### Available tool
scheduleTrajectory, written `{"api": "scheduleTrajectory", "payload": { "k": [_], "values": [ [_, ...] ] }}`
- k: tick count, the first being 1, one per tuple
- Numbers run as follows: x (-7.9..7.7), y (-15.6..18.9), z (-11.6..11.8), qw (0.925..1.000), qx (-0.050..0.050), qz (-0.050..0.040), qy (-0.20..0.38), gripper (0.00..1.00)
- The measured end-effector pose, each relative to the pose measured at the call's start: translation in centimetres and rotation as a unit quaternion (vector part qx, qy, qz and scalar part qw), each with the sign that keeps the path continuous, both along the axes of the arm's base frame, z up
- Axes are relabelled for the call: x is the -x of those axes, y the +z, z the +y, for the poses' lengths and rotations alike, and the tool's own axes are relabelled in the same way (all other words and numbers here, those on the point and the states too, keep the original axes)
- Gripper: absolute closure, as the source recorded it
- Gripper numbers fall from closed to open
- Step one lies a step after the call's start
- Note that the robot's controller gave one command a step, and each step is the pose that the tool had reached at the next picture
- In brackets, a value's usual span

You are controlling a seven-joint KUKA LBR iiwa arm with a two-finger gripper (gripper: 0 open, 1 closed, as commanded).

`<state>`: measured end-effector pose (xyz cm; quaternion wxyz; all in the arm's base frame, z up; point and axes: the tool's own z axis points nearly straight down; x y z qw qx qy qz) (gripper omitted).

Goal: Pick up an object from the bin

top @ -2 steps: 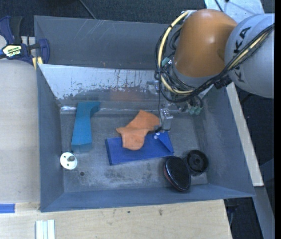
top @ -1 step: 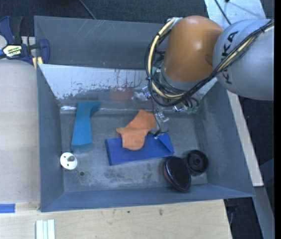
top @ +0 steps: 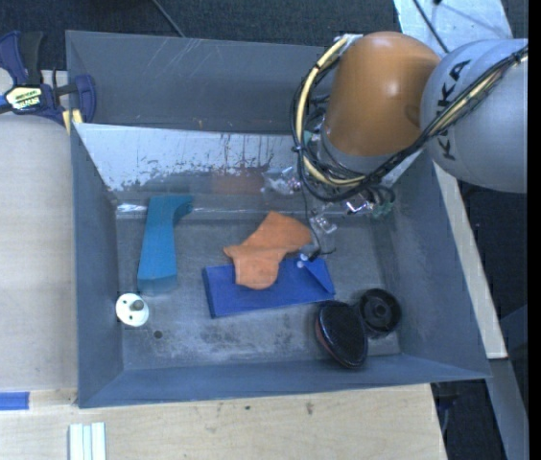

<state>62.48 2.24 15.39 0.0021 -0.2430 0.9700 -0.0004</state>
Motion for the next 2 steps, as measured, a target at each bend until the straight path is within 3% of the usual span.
{"api": "scheduleTrajectory", "payload": {
  "k": [1,2],
  "values": [
    [-0.05,-8.61,0.13,1.0000,0.000,0.0058,-0.004,0.00],
    [-0.45,-7.93,0.88,0.9985,0.000,-0.0015,0.055,1.00]
  ]
}}
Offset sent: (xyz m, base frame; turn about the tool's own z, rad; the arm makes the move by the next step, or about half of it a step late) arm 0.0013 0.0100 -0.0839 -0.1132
